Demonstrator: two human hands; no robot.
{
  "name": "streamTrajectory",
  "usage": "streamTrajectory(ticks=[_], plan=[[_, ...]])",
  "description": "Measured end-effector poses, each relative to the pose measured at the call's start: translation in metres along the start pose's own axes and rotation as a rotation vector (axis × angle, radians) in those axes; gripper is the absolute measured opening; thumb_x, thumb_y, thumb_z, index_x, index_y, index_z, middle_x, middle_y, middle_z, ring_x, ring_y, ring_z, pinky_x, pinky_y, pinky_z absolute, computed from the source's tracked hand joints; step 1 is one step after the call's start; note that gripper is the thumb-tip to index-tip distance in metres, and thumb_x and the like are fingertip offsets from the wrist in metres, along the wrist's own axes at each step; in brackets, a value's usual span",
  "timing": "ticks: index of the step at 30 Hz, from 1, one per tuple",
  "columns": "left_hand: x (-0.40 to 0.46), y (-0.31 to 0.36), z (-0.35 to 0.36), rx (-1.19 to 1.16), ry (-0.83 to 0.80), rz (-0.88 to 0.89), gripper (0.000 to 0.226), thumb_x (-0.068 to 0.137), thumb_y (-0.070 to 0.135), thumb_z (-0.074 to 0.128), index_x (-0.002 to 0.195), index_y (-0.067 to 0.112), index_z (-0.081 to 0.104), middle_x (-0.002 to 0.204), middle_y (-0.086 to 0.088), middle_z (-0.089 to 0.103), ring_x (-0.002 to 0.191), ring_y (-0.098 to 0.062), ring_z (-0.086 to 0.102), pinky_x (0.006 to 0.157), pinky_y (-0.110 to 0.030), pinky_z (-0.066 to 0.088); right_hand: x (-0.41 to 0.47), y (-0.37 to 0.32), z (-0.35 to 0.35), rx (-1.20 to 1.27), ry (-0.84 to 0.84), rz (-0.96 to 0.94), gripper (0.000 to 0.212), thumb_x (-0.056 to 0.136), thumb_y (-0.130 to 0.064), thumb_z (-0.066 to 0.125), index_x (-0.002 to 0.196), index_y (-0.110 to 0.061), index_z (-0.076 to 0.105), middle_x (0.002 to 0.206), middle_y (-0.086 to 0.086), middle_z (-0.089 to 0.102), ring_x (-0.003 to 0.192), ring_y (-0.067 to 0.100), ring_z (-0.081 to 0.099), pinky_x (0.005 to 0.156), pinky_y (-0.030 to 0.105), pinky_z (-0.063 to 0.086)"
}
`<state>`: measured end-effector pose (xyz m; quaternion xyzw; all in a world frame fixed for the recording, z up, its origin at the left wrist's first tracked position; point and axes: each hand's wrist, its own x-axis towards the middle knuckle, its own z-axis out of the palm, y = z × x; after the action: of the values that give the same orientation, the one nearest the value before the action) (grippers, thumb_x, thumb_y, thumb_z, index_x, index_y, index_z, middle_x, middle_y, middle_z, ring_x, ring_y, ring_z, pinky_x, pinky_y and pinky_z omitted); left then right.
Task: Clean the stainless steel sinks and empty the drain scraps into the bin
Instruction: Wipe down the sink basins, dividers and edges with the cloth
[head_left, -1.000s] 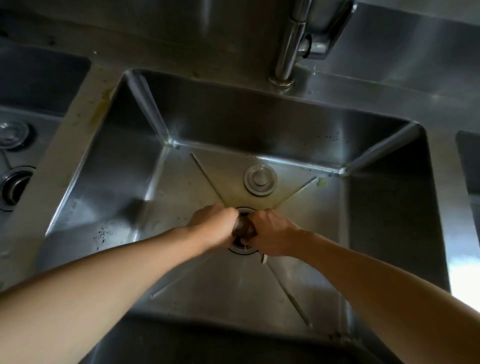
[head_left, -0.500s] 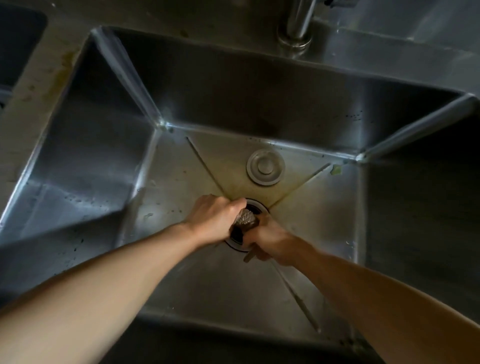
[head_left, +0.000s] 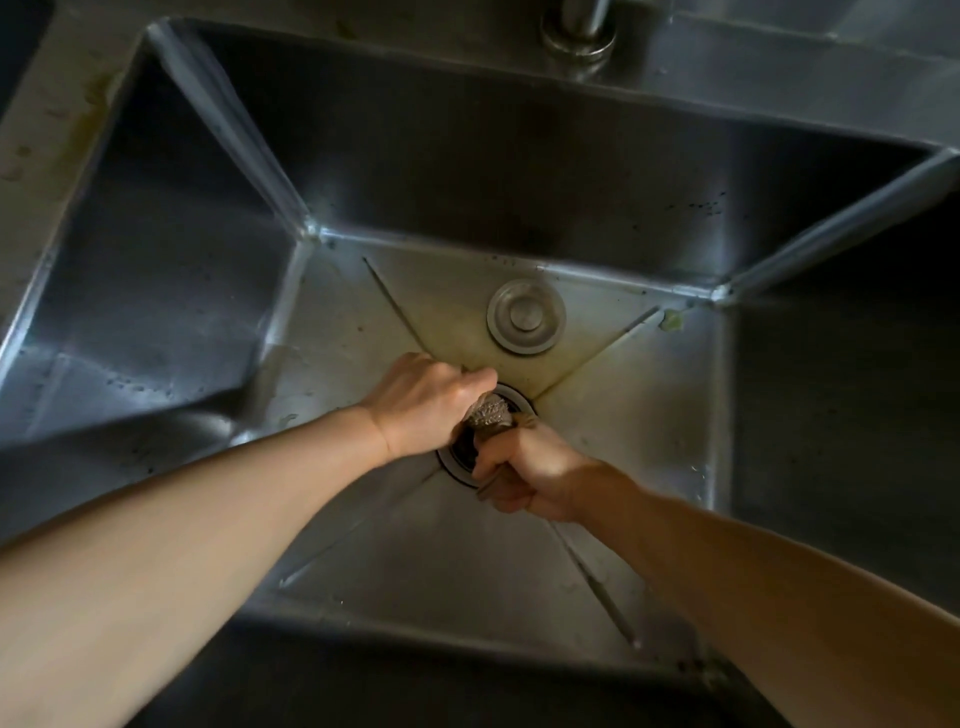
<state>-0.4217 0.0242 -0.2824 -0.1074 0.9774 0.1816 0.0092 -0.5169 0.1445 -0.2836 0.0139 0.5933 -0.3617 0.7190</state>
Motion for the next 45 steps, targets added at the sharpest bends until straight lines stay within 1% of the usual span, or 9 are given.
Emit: streamTrajectory(ticks=[8,11,18,22,27,31,34,40,45], plan=[[-0.001,0.002,0.009,0.035,-0.021,-0.055,0.034,0.053,-0.016,0.068,0.074,0.008,0.054,0.046,-0.003,0.046,0.036,-0.023,0.043,0.041,-0.023,0.028,0.001,0.006,0.002,-0.084,0.027,-0.029,0.042,0.081,0.011,0.048,0.052,-0.015,0.031,0.039,0.000,0.028,0.031,0.013,0.024,0.041,0.016,0.016],[-0.003,0.014,0.002,0.057,-0.119,-0.220,0.032,0.075,-0.007,0.059,0.093,0.015,0.044,0.063,-0.001,0.048,0.054,-0.022,0.047,0.051,-0.029,0.037,-0.010,-0.004,0.005,-0.454,0.163,-0.103,0.018,0.079,-0.001,0.066,0.075,-0.014,0.054,0.058,0.002,0.054,0.050,0.014,0.052,0.042,0.022,0.035],[-0.028,0.021,-0.023,-0.342,-0.370,-0.751,0.036,0.082,0.006,0.052,0.104,0.021,0.029,0.093,-0.004,0.051,0.079,-0.024,0.053,0.063,-0.032,0.040,-0.036,-0.020,0.006,-0.622,0.243,-0.078,0.067,0.081,0.005,0.059,0.140,-0.021,0.039,0.132,0.007,0.048,0.118,0.024,0.049,0.092,0.032,0.048],[-0.035,0.023,-0.028,-0.626,-0.329,-0.970,0.036,0.085,0.010,0.054,0.107,0.021,0.029,0.095,-0.008,0.052,0.090,-0.028,0.057,0.065,-0.032,0.045,-0.055,-0.032,0.021,-0.617,0.368,-0.128,0.044,0.092,0.000,0.047,0.134,-0.011,0.048,0.119,0.011,0.054,0.105,0.023,0.051,0.082,0.029,0.047],[-0.046,0.044,-0.061,-0.956,-0.186,-0.903,0.031,0.081,0.003,0.059,0.105,0.015,0.045,0.084,-0.002,0.050,0.082,-0.018,0.048,0.064,-0.027,0.037,-0.088,-0.034,0.044,0.033,0.299,0.032,0.036,0.095,-0.042,0.051,0.110,-0.009,0.055,0.109,0.015,0.061,0.104,0.032,0.061,0.076,0.037,0.049],[-0.057,0.053,-0.096,-1.071,-0.191,-0.860,0.042,0.076,0.013,0.071,0.116,0.012,0.058,0.106,-0.009,0.063,0.102,-0.024,0.057,0.082,-0.031,0.040,-0.119,-0.034,0.054,0.214,0.377,-0.221,0.014,0.094,0.001,0.050,0.107,-0.005,0.053,0.095,0.016,0.064,0.076,0.021,0.067,0.057,0.026,0.055],[-0.063,0.063,-0.124,-1.115,-0.169,-0.841,0.012,0.085,0.022,0.069,0.095,0.017,0.065,0.096,0.001,0.066,0.101,-0.016,0.057,0.083,-0.028,0.036,-0.149,-0.034,0.057,0.228,0.385,-0.353,0.019,0.095,0.007,0.041,0.101,-0.009,0.049,0.068,0.003,0.051,0.041,0.002,0.055,0.057,0.024,0.051],[-0.067,0.099,-0.167,-1.240,-0.050,-0.727,0.009,0.084,0.008,0.067,0.086,0.017,0.065,0.080,0.005,0.068,0.088,-0.013,0.060,0.074,-0.024,0.040,-0.203,-0.040,0.079,0.207,0.345,-0.591,0.021,0.094,0.010,0.037,0.107,0.001,0.052,0.102,0.020,0.060,0.082,0.020,0.061,0.069,0.027,0.053],[-0.066,0.114,-0.202,-1.254,0.208,-0.681,0.009,0.082,0.000,0.064,0.082,0.009,0.061,0.089,-0.010,0.068,0.094,-0.027,0.062,0.087,-0.036,0.046,-0.230,-0.039,0.084,-0.070,0.710,-0.679,0.020,0.090,-0.001,0.056,0.108,-0.010,0.057,0.096,0.007,0.065,0.082,0.015,0.062,0.065,0.024,0.053]])
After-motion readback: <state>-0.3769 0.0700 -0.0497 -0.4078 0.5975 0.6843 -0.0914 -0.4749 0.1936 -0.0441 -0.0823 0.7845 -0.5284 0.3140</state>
